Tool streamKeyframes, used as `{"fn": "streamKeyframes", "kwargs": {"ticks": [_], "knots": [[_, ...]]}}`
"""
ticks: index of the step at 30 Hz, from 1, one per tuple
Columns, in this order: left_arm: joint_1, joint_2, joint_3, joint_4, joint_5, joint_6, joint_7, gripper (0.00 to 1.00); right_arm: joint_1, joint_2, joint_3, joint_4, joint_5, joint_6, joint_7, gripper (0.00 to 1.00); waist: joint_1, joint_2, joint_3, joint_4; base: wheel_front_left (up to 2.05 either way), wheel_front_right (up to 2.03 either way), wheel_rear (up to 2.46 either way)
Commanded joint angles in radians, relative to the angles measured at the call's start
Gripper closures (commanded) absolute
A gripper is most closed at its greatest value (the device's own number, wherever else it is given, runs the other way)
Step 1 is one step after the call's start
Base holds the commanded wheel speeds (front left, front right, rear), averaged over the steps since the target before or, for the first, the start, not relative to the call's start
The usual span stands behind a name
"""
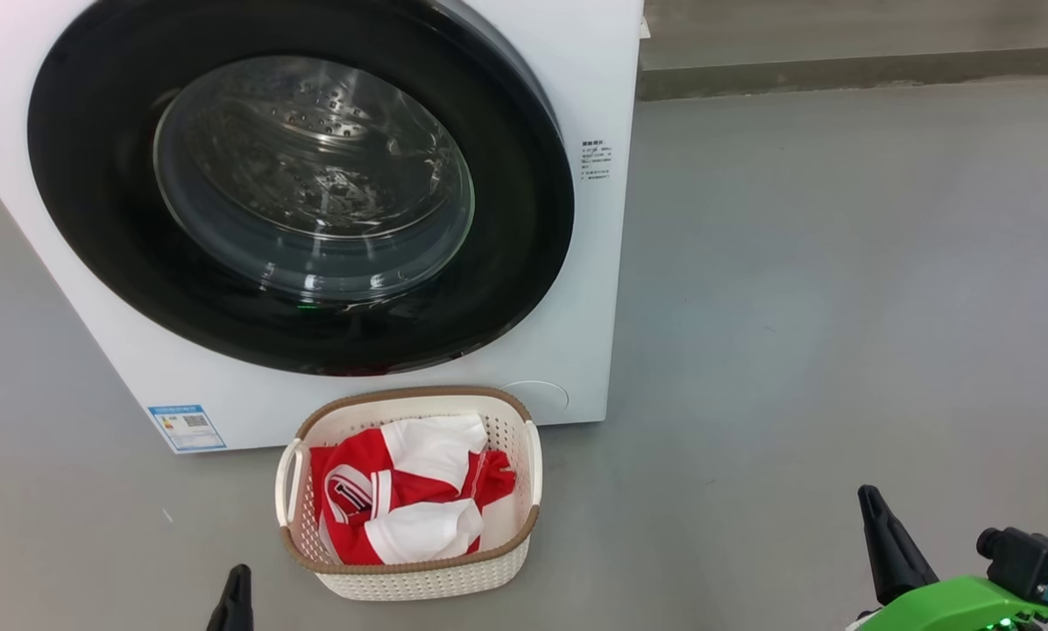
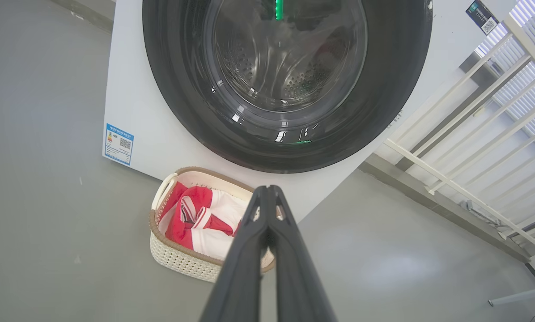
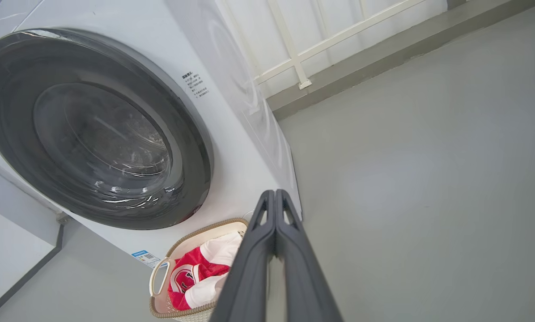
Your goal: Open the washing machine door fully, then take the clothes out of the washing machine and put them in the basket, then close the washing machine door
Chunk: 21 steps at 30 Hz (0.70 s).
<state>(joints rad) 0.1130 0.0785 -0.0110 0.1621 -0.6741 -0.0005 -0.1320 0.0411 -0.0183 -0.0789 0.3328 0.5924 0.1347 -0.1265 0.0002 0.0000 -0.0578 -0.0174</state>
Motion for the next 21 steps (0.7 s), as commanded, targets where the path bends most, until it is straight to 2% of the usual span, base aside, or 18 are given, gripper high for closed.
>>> {"fn": "streamKeyframes", "kwargs": {"ticks": [1, 21], "knots": [[-0.049, 0.004, 0.021, -0.018, -0.031, -0.008, 0.007, 1.00, -0.053, -0.013, 0.004, -0.031, 0.034, -0.001, 0.008, 1.00, -0.0001, 0.0000, 0.001, 0.000, 0.00, 0.00, 0.00], [-0.091, -0.004, 0.046, 0.006, -0.248, -0.038, 0.065, 1.00, -0.076, -0.017, -0.005, -0.044, 0.270, -0.002, 0.064, 1.00, -0.0001, 0.0000, 0.015, 0.004, 0.00, 0.00, 0.00]]}}
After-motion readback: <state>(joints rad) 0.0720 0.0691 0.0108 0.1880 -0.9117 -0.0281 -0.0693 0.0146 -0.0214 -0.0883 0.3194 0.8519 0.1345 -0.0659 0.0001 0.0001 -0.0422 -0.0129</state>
